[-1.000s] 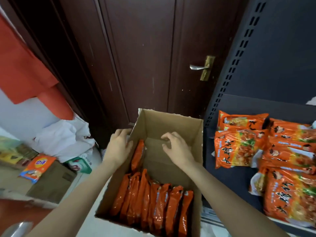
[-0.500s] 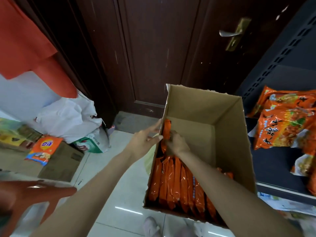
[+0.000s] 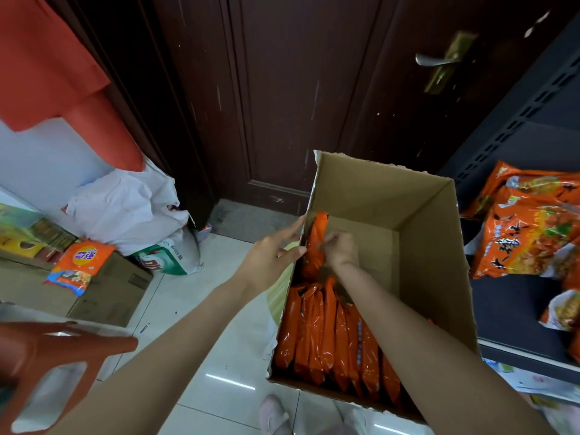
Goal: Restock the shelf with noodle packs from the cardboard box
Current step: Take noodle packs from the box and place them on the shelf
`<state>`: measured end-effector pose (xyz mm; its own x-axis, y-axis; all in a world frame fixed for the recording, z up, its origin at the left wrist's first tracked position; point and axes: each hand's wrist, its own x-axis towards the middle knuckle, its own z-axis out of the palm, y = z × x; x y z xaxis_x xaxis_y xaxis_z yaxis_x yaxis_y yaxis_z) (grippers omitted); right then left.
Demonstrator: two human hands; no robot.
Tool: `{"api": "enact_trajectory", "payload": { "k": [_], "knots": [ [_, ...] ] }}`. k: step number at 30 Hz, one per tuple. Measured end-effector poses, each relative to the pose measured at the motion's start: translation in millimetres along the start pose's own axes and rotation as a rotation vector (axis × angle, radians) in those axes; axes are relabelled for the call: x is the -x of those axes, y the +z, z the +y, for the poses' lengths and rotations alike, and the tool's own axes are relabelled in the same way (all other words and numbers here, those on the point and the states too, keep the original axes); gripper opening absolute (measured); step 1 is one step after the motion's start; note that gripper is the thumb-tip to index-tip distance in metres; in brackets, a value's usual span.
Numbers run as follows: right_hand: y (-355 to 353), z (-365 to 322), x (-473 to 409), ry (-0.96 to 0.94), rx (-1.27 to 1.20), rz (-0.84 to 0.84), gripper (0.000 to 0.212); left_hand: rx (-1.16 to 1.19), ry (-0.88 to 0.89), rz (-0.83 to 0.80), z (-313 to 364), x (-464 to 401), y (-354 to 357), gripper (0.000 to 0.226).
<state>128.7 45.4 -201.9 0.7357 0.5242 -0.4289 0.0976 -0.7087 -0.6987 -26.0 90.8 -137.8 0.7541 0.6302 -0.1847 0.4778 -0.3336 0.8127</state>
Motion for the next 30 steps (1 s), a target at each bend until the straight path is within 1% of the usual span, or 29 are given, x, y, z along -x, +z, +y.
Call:
{"api": "enact_trajectory", "payload": {
  "k": [2, 4, 6, 9, 12, 13, 15, 18, 19, 21, 23, 26, 30],
  "knots": [
    [-12.8, -5.0, 6.2, -0.023, -0.131, 0.019, 0.028, -0.011, 0.003, 0.016, 3.7, 1.2, 0.5, 0.055],
    [-30.1, -13.3, 17.4, -0.052, -0.255, 0.017, 0.024, -0.079, 0.021, 0.102, 5.7, 1.1, 3.9, 0.055],
    [-48.4, -20.8, 30.3, -0.109, -0.32, 0.003, 0.02, -0.176, 0.071, 0.181, 12.2, 2.2, 10.6, 0.052],
    [-71.6, -29.6, 51.8, -0.179, -0.372, -0.019, 0.015, -0.252, 0.174, 0.193, 30.7, 7.1, 21.6, 0.059],
    [-86.7, -30.2, 69.4, -0.21, -0.357, 0.005, 0.009, -0.184, 0.192, 0.194, 48.0, 13.5, 27.2, 0.065],
    [-90.4, -29.3, 74.9, -0.218, -0.369, 0.009, 0.009, -0.168, 0.192, 0.204, 53.4, 16.4, 28.6, 0.061],
    [-96.3, -27.0, 84.3, -0.23, -0.389, -0.016, 0.008, -0.18, 0.21, 0.238, 62.7, 22.8, 31.9, 0.048],
    [-105.5, -21.3, 96.9, -0.296, -0.43, -0.129, 0.004, -0.158, 0.175, 0.324, 68.9, 31.8, 35.0, 0.034],
    [-108.4, -17.5, 99.3, -0.325, -0.427, -0.159, 0.007, -0.15, 0.153, 0.357, 68.5, 33.8, 35.9, 0.032],
    [-114.0, -5.2, 99.6, -0.352, -0.342, -0.184, 0.012, -0.142, 0.093, 0.414, 67.5, 39.5, 38.8, 0.033],
    [-115.7, 13.4, 95.6, -0.316, -0.271, -0.182, 0.019, -0.13, 0.027, 0.474, 67.2, 48.7, 41.9, 0.036],
    [-105.6, 42.0, 85.6, -0.252, -0.195, -0.207, 0.025, -0.106, -0.023, 0.573, 61.8, 62.5, 42.5, 0.034],
    [-79.1, 63.2, 73.4, -0.22, -0.083, -0.268, 0.043, -0.147, -0.046, 0.583, 52.3, 74.0, 43.2, 0.034]
  ]
}}
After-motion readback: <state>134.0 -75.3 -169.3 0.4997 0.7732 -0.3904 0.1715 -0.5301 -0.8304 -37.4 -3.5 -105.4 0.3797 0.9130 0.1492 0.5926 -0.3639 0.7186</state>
